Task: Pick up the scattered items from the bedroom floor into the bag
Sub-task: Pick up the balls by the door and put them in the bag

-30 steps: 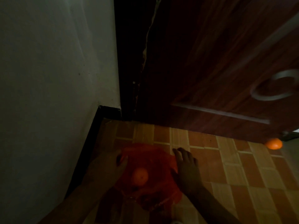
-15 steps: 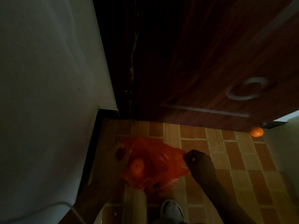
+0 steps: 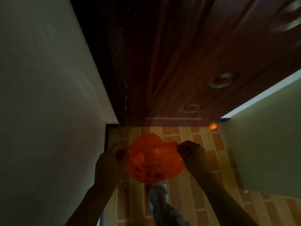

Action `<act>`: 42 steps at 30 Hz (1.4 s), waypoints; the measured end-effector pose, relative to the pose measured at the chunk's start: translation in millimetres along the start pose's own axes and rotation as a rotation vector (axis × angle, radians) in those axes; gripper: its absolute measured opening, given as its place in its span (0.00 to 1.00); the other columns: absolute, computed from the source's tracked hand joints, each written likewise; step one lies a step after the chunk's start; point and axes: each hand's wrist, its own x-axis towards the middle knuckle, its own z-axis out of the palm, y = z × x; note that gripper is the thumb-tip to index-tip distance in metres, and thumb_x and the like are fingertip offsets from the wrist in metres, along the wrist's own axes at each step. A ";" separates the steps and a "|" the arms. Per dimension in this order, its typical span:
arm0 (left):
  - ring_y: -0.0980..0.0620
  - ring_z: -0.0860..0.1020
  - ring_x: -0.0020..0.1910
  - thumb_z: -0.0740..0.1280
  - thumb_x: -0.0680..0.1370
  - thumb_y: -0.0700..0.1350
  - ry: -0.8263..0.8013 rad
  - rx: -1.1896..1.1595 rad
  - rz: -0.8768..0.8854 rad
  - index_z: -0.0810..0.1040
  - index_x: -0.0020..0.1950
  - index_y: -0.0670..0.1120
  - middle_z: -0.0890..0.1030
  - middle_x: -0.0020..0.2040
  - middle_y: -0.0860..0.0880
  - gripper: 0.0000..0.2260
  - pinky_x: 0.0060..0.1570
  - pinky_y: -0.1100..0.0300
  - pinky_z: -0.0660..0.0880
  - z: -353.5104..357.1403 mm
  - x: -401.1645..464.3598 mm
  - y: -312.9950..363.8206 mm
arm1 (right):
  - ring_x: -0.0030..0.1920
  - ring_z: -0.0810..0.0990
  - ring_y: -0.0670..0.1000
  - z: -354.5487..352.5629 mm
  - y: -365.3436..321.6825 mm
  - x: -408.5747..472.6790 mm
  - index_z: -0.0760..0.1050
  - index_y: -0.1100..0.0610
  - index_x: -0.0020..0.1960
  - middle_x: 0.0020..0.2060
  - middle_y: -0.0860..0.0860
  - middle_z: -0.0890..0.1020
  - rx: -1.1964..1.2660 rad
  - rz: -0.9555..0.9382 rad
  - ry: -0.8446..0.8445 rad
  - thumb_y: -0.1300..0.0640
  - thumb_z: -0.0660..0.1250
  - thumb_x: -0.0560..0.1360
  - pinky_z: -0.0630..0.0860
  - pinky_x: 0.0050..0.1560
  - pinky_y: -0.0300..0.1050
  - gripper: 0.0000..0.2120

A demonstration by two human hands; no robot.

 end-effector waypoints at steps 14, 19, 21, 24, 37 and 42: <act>0.59 0.83 0.39 0.71 0.80 0.52 -0.007 -0.008 0.253 0.80 0.46 0.53 0.84 0.39 0.57 0.05 0.43 0.49 0.84 -137.4 -95.7 253.6 | 0.36 0.81 0.43 -242.1 -131.0 -158.2 0.83 0.51 0.51 0.37 0.44 0.82 0.247 -0.137 0.365 0.60 0.73 0.78 0.79 0.37 0.44 0.05; 0.57 0.83 0.40 0.72 0.80 0.50 -0.024 -0.007 0.336 0.81 0.47 0.51 0.84 0.40 0.56 0.04 0.42 0.48 0.83 -137.1 -104.9 323.7 | 0.38 0.83 0.47 -295.0 -124.2 -181.3 0.84 0.50 0.54 0.41 0.45 0.85 0.245 -0.113 0.451 0.54 0.71 0.78 0.82 0.40 0.54 0.06; 0.57 0.82 0.40 0.73 0.80 0.48 -0.018 -0.035 0.359 0.81 0.46 0.51 0.83 0.39 0.56 0.05 0.42 0.48 0.82 -132.2 -102.8 346.5 | 0.38 0.82 0.45 -315.8 -120.1 -188.7 0.85 0.51 0.53 0.41 0.45 0.85 0.227 -0.101 0.487 0.58 0.72 0.78 0.82 0.41 0.54 0.06; 0.57 0.82 0.39 0.73 0.79 0.49 -0.020 -0.034 0.408 0.80 0.42 0.51 0.83 0.37 0.55 0.07 0.42 0.51 0.81 -114.5 -93.6 376.0 | 0.37 0.81 0.44 -342.3 -106.7 -189.6 0.85 0.51 0.49 0.39 0.44 0.85 0.212 -0.078 0.547 0.58 0.73 0.77 0.82 0.40 0.53 0.04; 0.55 0.82 0.38 0.75 0.78 0.49 -0.164 -0.031 0.549 0.79 0.41 0.50 0.82 0.35 0.54 0.08 0.40 0.51 0.79 2.4 -43.2 499.3 | 0.37 0.82 0.42 -454.2 -26.3 -152.7 0.85 0.50 0.52 0.41 0.41 0.84 0.229 0.108 0.606 0.61 0.74 0.76 0.82 0.40 0.42 0.08; 0.57 0.81 0.38 0.73 0.79 0.49 -0.234 -0.019 0.604 0.81 0.42 0.51 0.82 0.36 0.55 0.07 0.37 0.56 0.76 55.7 -34.8 540.2 | 0.39 0.82 0.42 -489.3 11.6 -136.1 0.84 0.51 0.55 0.45 0.43 0.83 0.206 0.150 0.595 0.60 0.73 0.78 0.83 0.43 0.44 0.07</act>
